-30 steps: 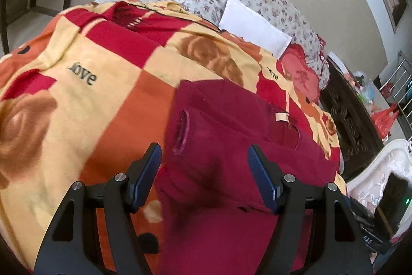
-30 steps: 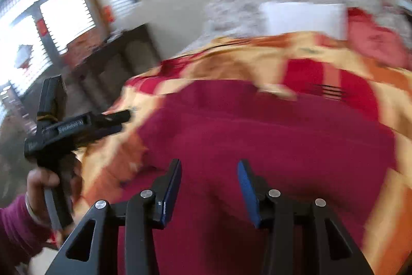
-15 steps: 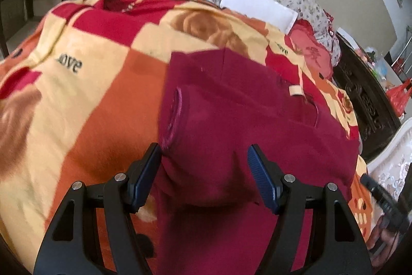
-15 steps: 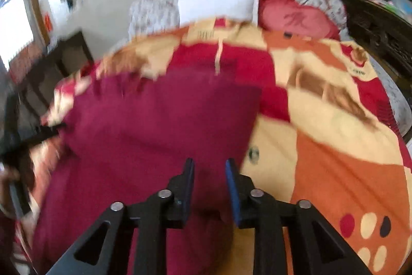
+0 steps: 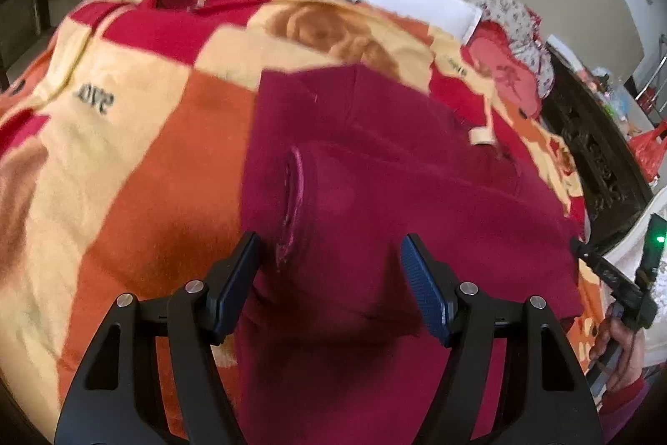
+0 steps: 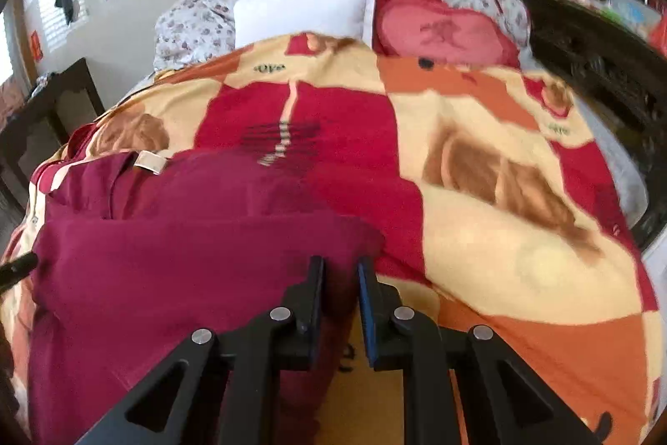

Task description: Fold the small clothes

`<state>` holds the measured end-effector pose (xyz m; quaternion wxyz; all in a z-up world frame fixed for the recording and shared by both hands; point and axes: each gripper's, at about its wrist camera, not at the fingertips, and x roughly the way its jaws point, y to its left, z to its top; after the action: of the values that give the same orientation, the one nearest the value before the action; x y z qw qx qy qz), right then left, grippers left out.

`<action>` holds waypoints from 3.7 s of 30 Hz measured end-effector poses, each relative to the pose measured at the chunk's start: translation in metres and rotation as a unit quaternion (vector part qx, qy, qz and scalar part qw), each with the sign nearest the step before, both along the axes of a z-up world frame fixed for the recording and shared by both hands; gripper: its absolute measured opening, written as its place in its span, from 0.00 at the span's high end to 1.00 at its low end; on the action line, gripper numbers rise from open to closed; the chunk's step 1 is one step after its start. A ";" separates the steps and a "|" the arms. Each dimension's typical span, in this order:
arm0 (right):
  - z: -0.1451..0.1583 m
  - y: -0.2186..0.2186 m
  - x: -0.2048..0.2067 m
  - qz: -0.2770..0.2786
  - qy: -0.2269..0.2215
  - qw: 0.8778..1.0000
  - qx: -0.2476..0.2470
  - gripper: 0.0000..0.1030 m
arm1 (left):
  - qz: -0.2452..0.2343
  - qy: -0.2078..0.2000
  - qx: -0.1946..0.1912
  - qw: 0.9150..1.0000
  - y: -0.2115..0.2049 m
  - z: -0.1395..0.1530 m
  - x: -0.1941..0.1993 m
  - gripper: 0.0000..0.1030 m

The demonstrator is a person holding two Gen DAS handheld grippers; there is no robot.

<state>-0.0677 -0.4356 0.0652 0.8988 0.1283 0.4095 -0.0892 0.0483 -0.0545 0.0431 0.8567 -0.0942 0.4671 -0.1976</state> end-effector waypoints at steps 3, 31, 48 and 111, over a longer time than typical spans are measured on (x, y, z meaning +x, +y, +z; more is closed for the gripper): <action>0.019 0.008 -0.020 0.018 -0.019 1.000 0.009 0.86 | -0.001 -0.006 0.004 1.000 0.001 -0.002 -0.002 0.32; 0.010 0.056 -0.079 0.042 0.026 0.998 0.025 0.83 | 0.010 -0.037 0.058 0.998 0.013 0.009 -0.029 0.32; 0.005 0.087 -0.115 0.026 0.029 0.997 0.064 0.55 | 0.002 -0.045 0.059 0.997 0.037 0.022 -0.084 0.32; 0.011 0.073 -0.263 0.045 0.048 0.989 0.134 0.44 | -0.038 -0.007 0.049 0.998 0.082 0.022 -0.172 0.32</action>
<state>-0.3309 -0.3624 0.0761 0.8559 0.2251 0.4655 0.0009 -0.1239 0.0272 0.0649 0.8552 -0.0328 0.4736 -0.2080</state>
